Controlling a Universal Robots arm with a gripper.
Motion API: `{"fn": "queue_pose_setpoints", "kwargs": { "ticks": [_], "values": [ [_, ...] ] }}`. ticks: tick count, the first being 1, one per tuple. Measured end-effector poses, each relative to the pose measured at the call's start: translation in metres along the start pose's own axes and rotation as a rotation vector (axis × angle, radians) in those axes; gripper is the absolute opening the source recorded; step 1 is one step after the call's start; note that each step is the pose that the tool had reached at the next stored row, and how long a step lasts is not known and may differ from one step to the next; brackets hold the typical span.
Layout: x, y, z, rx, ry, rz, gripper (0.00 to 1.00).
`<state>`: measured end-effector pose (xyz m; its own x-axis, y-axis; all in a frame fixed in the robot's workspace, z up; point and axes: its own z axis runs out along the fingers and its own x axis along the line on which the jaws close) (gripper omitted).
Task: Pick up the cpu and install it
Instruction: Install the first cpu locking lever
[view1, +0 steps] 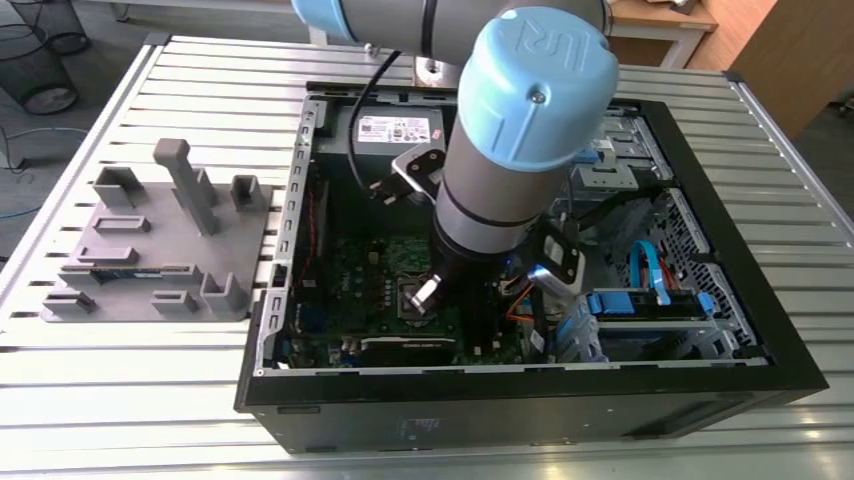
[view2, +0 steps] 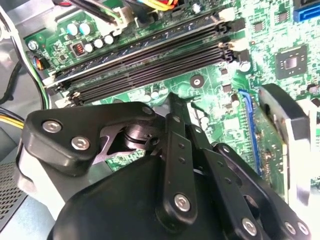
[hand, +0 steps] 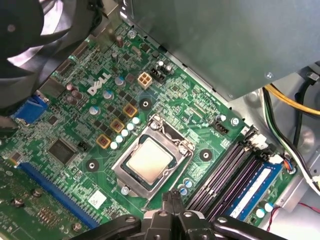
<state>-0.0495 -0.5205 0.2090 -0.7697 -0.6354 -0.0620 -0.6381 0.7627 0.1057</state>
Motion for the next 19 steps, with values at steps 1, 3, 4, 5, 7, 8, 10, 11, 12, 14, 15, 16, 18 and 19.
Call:
{"fn": "queue_pose_setpoints", "kwargs": {
  "ticks": [1, 3, 4, 5, 7, 8, 10, 11, 12, 14, 15, 16, 18, 19],
  "values": [
    [-0.0005, 0.0015, 0.0003, 0.0005, -0.0002, 0.0, 0.11],
    [-0.0014, 0.0046, 0.0007, 0.0015, -0.0006, 0.0, 0.11],
    [-0.0013, 0.0058, 0.0009, 0.002, -0.0012, 0.0, 0.11],
    [-0.001, 0.0067, 0.0009, 0.0025, -0.0019, 0.001, 0.11],
    [0.0002, 0.0083, 0.0011, 0.0039, -0.0035, 0.002, 0.11],
    [0.0008, 0.0092, 0.0011, 0.0048, -0.0044, 0.002, 0.11],
    [0.0021, 0.0111, 0.0012, 0.0069, -0.0071, 0.003, 0.11],
    [0.0026, 0.0122, 0.0011, 0.0082, -0.008, 0.003, 0.11],
    [0.003, 0.0131, 0.0012, 0.0093, -0.0097, 0.004, 0.11],
    [0.0035, 0.0142, 0.0014, 0.0111, -0.0121, 0.004, 0.11],
    [0.0034, 0.0144, 0.0014, 0.0116, -0.0129, 0.005, 0.11],
    [0.0033, 0.0144, 0.0014, 0.012, -0.0131, 0.005, 0.11],
    [0.0033, 0.0145, 0.0015, 0.0122, -0.0135, 0.007, 0.11],
    [0.0032, 0.0145, 0.0016, 0.0123, -0.0135, 0.008, 0.11]
  ]
}}
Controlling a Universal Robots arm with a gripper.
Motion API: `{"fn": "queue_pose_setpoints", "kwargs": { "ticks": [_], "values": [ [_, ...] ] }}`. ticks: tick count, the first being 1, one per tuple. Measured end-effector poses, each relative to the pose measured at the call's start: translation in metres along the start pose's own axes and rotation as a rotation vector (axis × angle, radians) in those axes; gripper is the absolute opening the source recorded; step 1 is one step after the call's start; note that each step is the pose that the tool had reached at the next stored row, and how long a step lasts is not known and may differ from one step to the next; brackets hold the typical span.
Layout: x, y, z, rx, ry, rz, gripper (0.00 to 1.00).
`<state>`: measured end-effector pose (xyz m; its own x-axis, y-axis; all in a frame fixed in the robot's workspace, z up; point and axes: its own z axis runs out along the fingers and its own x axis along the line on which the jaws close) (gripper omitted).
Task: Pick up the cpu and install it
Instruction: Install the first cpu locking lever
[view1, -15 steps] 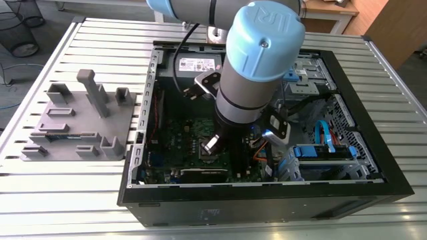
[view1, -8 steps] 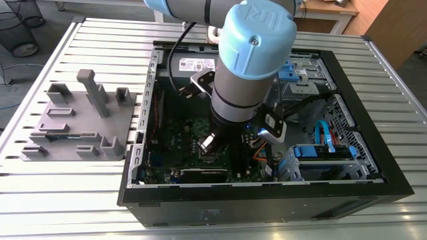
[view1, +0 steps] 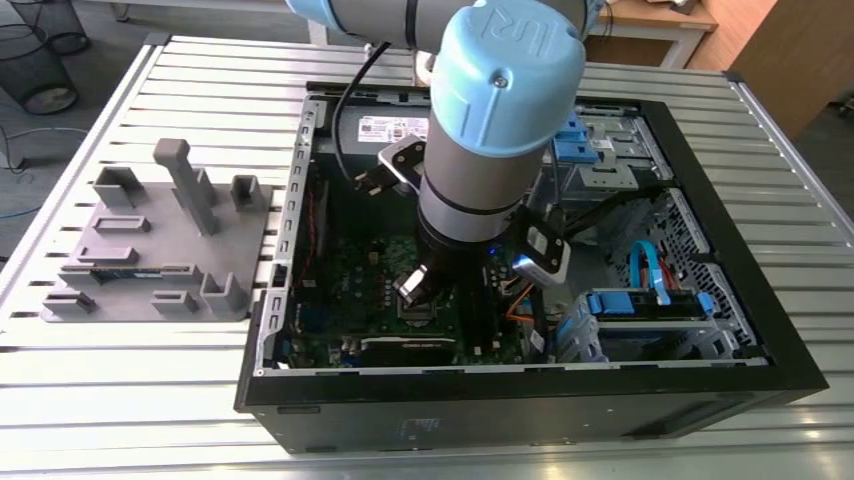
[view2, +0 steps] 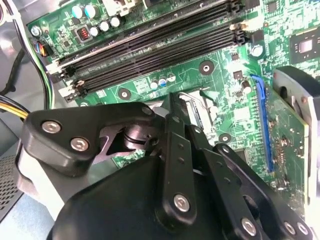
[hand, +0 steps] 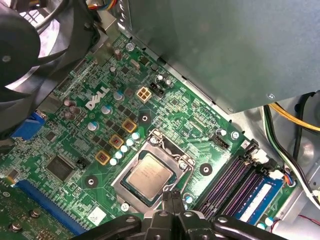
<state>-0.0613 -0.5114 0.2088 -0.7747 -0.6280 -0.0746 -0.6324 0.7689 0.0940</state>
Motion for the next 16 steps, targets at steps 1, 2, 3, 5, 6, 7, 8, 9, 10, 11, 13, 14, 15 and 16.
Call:
{"fn": "queue_pose_setpoints", "kwargs": {
  "ticks": [1, 2, 3, 5, 6, 7, 8, 9, 10, 11, 13, 14, 15, 16],
  "values": [
    [0.0, -0.0001, 0.0003, 0.0001, -0.0001, 0.001, 0.11],
    [0.0001, -0.0003, 0.0007, 0.0001, -0.0004, 0.003, 0.11],
    [0.0002, -0.0008, 0.0011, 0.0003, -0.0005, 0.004, 0.11],
    [0.0007, -0.0022, 0.0025, 0.0005, -0.0008, 0.008, 0.11],
    [0.0009, -0.0029, 0.0032, 0.0007, -0.001, 0.01, 0.11],
    [0.001, -0.0036, 0.0039, 0.0008, -0.0012, 0.011, 0.11],
    [0.0012, -0.0044, 0.0047, 0.0009, -0.0014, 0.013, 0.11],
    [0.0014, -0.0052, 0.0056, 0.001, -0.0015, 0.014, 0.11],
    [0.0018, -0.0061, 0.0066, 0.0012, -0.0015, 0.016, 0.11],
    [0.0021, -0.0067, 0.0079, 0.0012, -0.0018, 0.017, 0.11],
    [0.0028, -0.0077, 0.0106, 0.0016, -0.0018, 0.02, 0.11],
    [0.0031, -0.0081, 0.0117, 0.0015, -0.0019, 0.021, 0.11],
    [0.0032, -0.0084, 0.0127, 0.0015, -0.0021, 0.021, 0.11],
    [0.0034, -0.0086, 0.0136, 0.0015, -0.0022, 0.022, 0.11]
  ]
}}
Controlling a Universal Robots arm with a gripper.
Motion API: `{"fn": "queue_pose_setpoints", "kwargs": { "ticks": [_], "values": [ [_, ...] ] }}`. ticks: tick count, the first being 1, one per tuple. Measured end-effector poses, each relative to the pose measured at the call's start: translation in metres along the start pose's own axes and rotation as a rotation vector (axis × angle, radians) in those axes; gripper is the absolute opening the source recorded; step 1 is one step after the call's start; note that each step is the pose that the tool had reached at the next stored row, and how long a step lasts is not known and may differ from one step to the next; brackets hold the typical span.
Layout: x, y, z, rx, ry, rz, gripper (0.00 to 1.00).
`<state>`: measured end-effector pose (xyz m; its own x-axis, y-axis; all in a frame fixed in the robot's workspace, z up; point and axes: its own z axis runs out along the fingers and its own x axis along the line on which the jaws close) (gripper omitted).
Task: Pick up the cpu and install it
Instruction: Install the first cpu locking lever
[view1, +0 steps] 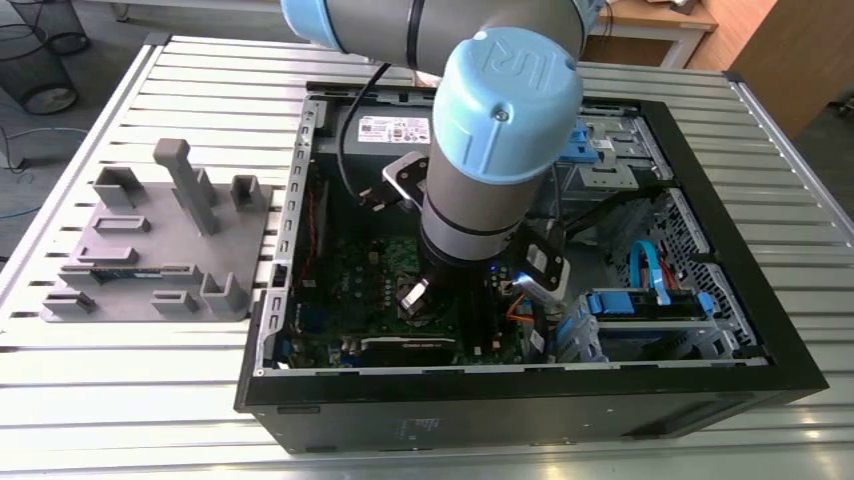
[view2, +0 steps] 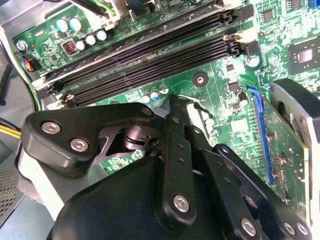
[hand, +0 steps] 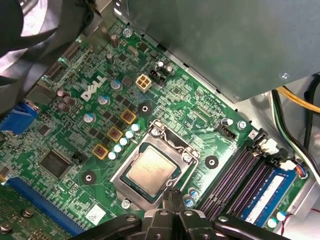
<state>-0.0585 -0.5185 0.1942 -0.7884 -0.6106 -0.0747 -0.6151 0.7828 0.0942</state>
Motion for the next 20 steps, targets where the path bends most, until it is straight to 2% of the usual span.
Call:
{"fn": "queue_pose_setpoints", "kwargs": {
  "ticks": [12, 20],
  "values": [
    [0.001, -0.0028, 0.0071, -0.0028, -0.0027, 0.003, 0.11],
    [0.001, -0.0031, 0.0075, -0.0036, -0.0032, 0.003, 0.11]
  ]
}}
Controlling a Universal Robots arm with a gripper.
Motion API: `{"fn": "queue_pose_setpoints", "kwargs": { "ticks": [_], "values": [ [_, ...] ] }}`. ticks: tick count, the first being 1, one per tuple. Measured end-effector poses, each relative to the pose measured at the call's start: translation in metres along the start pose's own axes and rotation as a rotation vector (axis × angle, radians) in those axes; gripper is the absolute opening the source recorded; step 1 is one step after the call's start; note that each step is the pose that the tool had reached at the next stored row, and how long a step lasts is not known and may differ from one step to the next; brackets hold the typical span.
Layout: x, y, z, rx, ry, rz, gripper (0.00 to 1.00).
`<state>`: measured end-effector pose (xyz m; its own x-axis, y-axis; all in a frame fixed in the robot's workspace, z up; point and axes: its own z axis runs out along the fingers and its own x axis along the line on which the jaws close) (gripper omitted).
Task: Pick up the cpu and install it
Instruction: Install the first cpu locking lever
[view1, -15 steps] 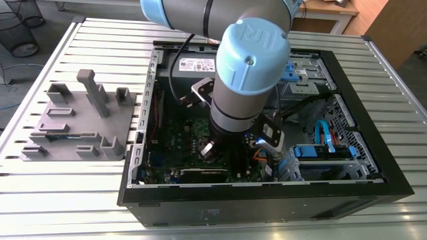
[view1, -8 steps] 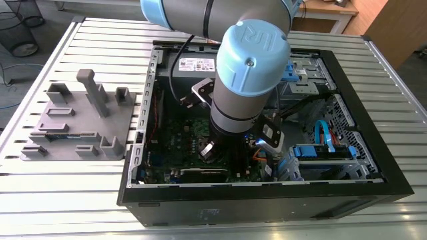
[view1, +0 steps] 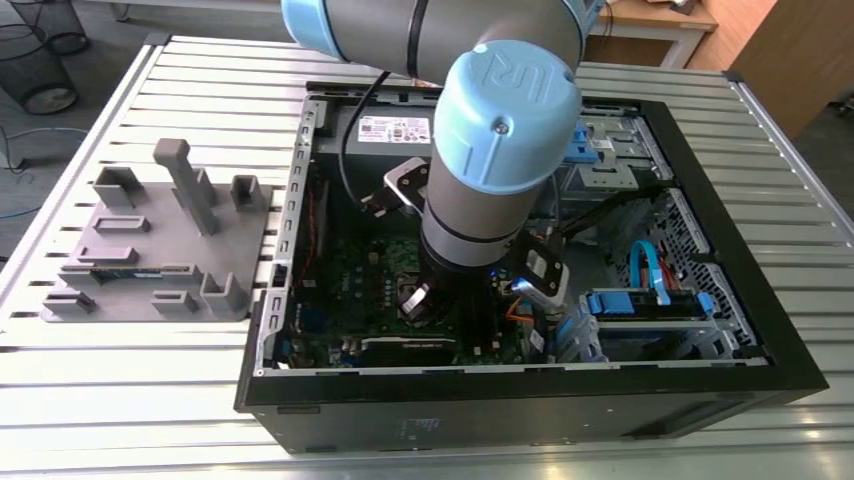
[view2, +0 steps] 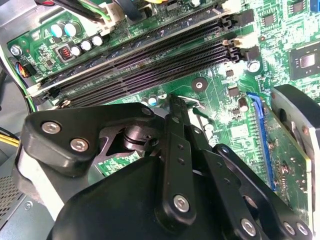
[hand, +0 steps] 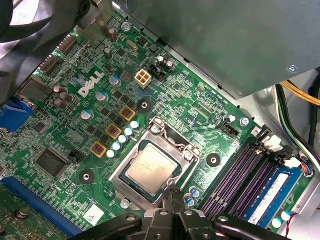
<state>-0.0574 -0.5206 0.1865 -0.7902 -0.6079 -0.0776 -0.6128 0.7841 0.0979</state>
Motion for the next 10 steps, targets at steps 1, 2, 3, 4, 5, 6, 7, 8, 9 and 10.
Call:
{"fn": "queue_pose_setpoints", "kwargs": {
  "ticks": [1, 2, 3, 4, 5, 6, 7, 8, 9, 10],
  "values": [
    [-0.0002, -0.0002, 0.0, -0.0002, 0.0002, 0.0, 0.11],
    [-0.0003, -0.0004, 0.0, -0.0005, 0.0005, 0.0, 0.11],
    [-0.0005, -0.0006, 0.0, -0.0008, 0.0008, 0.0, 0.11],
    [-0.0008, -0.0009, 0.0, -0.0011, 0.0011, 0.0, 0.11],
    [-0.0011, -0.0012, 0.0, -0.0016, 0.0017, 0.0, 0.11],
    [-0.0013, -0.0015, 0.0, -0.0018, 0.002, 0.0, 0.11],
    [-0.0017, -0.0018, 0.0, -0.0022, 0.0024, 0.0, 0.11],
    [-0.0021, -0.0022, 0.0001, -0.0026, 0.0025, 0.001, 0.11],
    [-0.0027, -0.0026, 0.0002, -0.0031, 0.0022, 0.0, 0.11],
    [-0.003, -0.0029, 0.0002, -0.0037, 0.0021, 0.001, 0.11]
  ]
}}
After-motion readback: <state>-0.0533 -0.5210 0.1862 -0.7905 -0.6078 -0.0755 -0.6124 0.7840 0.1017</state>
